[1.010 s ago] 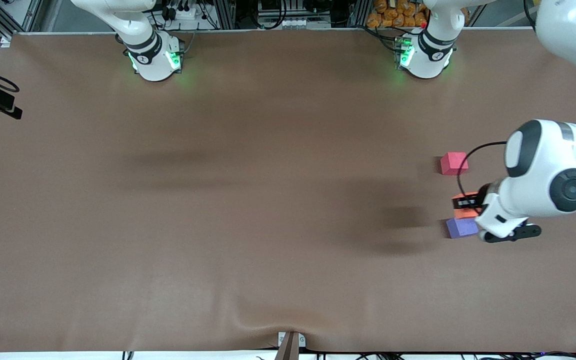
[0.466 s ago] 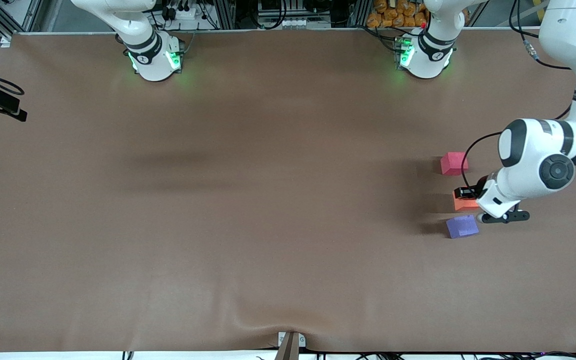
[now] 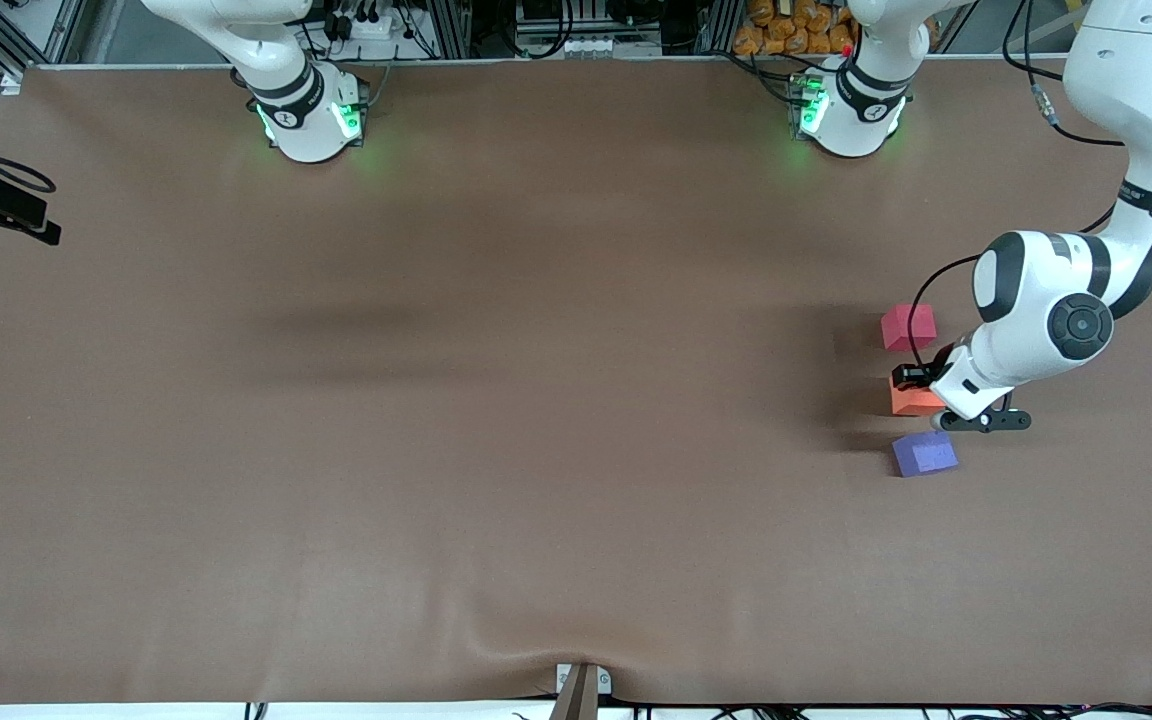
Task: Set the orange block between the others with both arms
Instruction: 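Carry the orange cube with the left gripper between pink and purple cubes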
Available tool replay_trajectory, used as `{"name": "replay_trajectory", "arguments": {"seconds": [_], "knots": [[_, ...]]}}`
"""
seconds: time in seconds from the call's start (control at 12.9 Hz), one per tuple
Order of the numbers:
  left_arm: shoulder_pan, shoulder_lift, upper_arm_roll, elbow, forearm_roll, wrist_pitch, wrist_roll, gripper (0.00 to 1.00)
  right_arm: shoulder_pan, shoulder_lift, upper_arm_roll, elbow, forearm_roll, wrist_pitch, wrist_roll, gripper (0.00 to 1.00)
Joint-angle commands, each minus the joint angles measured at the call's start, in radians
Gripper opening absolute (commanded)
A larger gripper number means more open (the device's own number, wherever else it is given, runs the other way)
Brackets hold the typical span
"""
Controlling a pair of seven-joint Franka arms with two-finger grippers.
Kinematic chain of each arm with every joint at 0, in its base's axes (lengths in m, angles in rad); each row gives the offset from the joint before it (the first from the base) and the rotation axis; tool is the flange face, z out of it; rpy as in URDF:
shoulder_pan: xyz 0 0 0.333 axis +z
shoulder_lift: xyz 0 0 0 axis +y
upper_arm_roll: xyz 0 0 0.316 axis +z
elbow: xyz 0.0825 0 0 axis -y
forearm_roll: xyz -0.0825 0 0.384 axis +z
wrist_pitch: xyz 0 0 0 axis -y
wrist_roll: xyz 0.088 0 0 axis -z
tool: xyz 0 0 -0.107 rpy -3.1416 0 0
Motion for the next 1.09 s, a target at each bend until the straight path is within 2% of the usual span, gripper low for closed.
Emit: {"name": "replay_trajectory", "arguments": {"seconds": [0.0,1.01], "knots": [[0.018,-0.006,-0.012,-0.015,0.005,0.026,0.019,0.0,0.006,-0.023,-0.002,-0.038,0.008,-0.003,-0.01,1.0],[0.035,0.034,-0.009,-0.009,0.004,0.054,0.019,0.0,0.0,-0.017,-0.003,-0.035,0.008,0.065,-0.012,1.0]]}}
